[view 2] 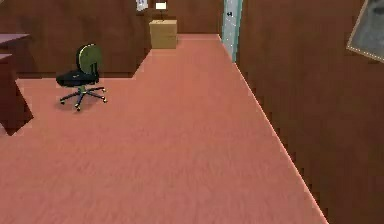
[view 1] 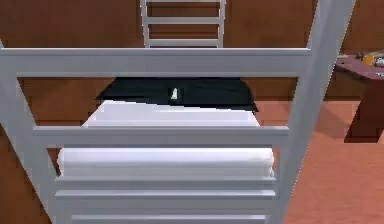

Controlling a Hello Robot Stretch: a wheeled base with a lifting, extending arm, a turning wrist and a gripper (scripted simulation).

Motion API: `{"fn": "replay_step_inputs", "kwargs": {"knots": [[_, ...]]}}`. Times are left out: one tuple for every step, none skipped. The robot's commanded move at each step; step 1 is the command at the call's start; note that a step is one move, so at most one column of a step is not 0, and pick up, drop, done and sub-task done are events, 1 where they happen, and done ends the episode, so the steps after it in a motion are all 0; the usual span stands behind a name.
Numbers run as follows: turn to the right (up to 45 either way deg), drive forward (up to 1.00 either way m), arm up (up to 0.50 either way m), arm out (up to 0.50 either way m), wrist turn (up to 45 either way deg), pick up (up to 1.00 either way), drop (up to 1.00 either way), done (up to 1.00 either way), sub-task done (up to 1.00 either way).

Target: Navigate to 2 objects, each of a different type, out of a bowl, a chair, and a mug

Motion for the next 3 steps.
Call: {"fn": "replay_step_inputs", "kwargs": {"knots": [[45.0,0.00,0.00,0.00,0.0,0.00,0.00,0.00,0.00],[30.0,0.00,0.00,0.00,0.0,0.00,0.00,0.00,0.00],[0.0,0.45,0.00,0.00,0.0,0.00,0.00,0.00,0.00]]}}
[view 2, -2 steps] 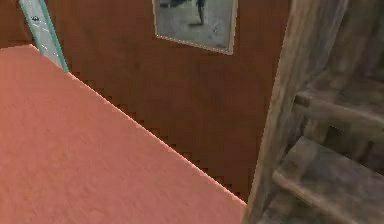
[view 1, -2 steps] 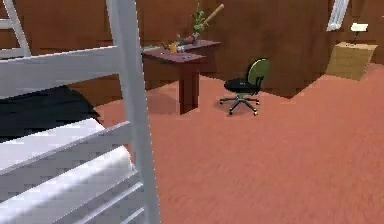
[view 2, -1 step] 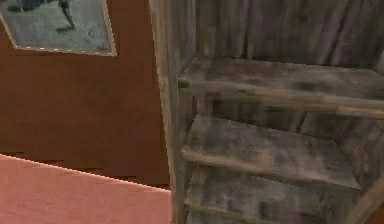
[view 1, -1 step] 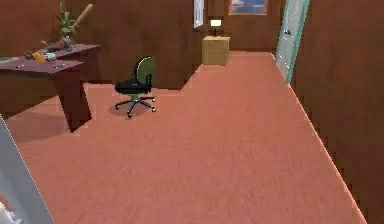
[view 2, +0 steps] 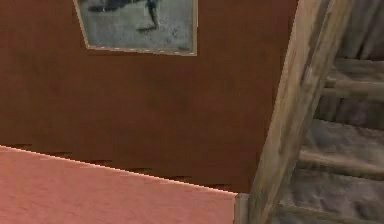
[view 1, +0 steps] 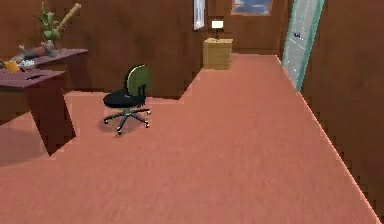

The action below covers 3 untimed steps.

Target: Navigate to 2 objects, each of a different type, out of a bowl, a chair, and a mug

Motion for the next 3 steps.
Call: {"fn": "replay_step_inputs", "kwargs": {"knots": [[-3.0,0.00,0.00,0.00,0.0,0.00,0.00,0.00,0.00],[0.0,1.00,0.00,0.00,0.0,0.00,0.00,0.00,0.00],[-3.0,0.00,0.00,0.00,0.0,0.00,0.00,0.00,0.00]]}}
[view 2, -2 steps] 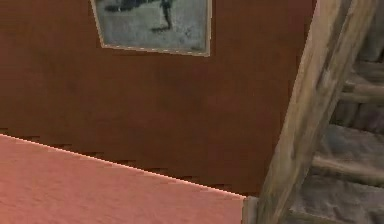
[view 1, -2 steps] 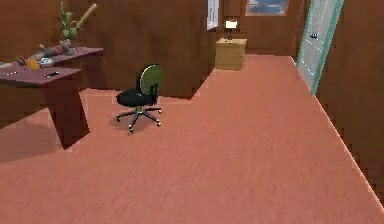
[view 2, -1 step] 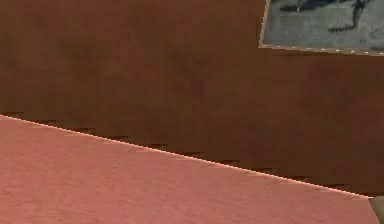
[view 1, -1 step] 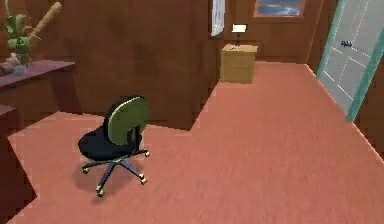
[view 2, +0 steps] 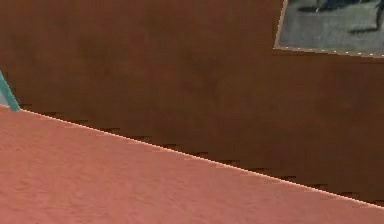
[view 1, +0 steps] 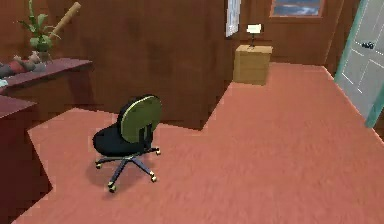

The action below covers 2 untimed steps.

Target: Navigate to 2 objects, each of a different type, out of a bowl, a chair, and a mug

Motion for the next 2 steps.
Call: {"fn": "replay_step_inputs", "kwargs": {"knots": [[0.0,0.55,0.00,0.00,0.0,0.00,0.00,0.00,0.00],[-30.0,0.00,0.00,0.00,0.0,0.00,0.00,0.00,0.00]]}}
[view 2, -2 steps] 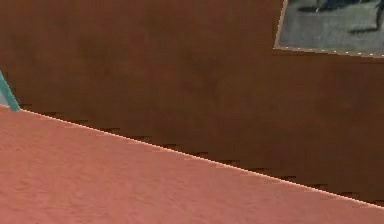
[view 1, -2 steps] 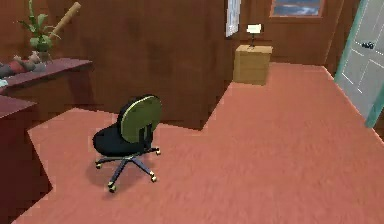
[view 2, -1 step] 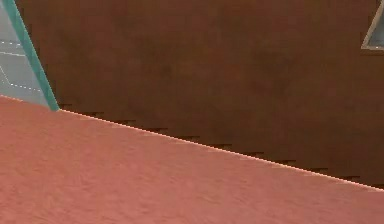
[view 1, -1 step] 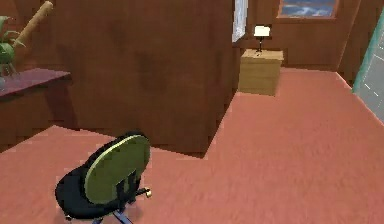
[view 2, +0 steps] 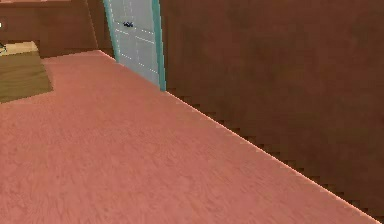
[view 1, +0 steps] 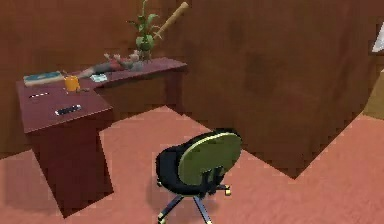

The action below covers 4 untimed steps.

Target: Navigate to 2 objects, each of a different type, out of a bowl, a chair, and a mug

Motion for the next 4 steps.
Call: {"fn": "replay_step_inputs", "kwargs": {"knots": [[0.0,0.00,0.00,0.00,0.0,0.00,0.00,0.00,1.00],[-45.0,0.00,0.00,0.00,0.0,0.00,0.00,0.00,0.00],[-15.0,0.00,0.00,0.00,0.0,0.00,0.00,0.00,0.00],[0.0,0.95,0.00,0.00,0.0,0.00,0.00,0.00,0.00]]}}
